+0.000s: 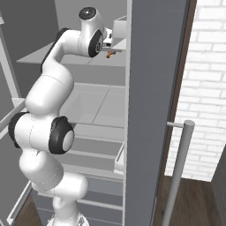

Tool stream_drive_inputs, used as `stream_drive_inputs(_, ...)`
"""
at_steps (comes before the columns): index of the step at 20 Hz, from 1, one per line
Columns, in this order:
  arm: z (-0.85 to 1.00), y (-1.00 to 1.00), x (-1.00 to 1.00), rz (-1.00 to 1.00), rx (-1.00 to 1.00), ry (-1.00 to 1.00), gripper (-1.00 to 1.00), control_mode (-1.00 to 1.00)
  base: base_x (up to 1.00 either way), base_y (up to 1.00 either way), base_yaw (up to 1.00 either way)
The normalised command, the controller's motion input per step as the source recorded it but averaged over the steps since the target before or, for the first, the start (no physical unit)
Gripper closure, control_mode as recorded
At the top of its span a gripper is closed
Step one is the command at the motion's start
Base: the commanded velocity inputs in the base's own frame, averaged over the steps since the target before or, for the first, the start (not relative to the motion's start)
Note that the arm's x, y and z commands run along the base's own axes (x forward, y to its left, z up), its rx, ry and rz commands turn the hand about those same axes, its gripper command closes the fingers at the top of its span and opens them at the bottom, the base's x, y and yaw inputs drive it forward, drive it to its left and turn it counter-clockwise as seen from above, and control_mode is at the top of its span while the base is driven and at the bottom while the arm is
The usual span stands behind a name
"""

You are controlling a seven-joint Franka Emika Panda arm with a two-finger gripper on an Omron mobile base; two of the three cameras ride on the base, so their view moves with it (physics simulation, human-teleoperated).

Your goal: Place one avocado and one chicken drumstick in each tupperware on the nearby counter, to pack two identical lunches.

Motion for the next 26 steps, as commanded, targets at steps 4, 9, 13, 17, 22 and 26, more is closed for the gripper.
stream_drive_inputs(4, -0.19, -0.09, 0.36, 0.00, 0.00, 0.02, -1.00, -1.00, 0.00, 0.00, 0.00)
stream_drive_inputs(9, -0.18, 0.00, 0.45, 0.00, 0.00, 0.00, -1.00, -1.00, 0.00, 0.00, 0.00)
stream_drive_inputs(13, -0.02, 0.00, 0.45, 0.00, 0.02, 0.00, -1.00, -1.00, 0.00, 0.00, 0.00)
stream_drive_inputs(17, -0.10, -0.01, 0.28, 0.00, 0.02, 0.00, -1.00, -1.00, 0.00, 0.00, 0.00)
stream_drive_inputs(22, -0.32, -0.01, 0.06, 0.00, 0.01, 0.00, 1.00, -1.00, 0.00, 0.00, 0.00)
stream_drive_inputs(26, -0.27, 0.00, 0.00, 0.00, 0.01, 0.00, 1.00, -1.00, 0.00, 0.00, 0.00)
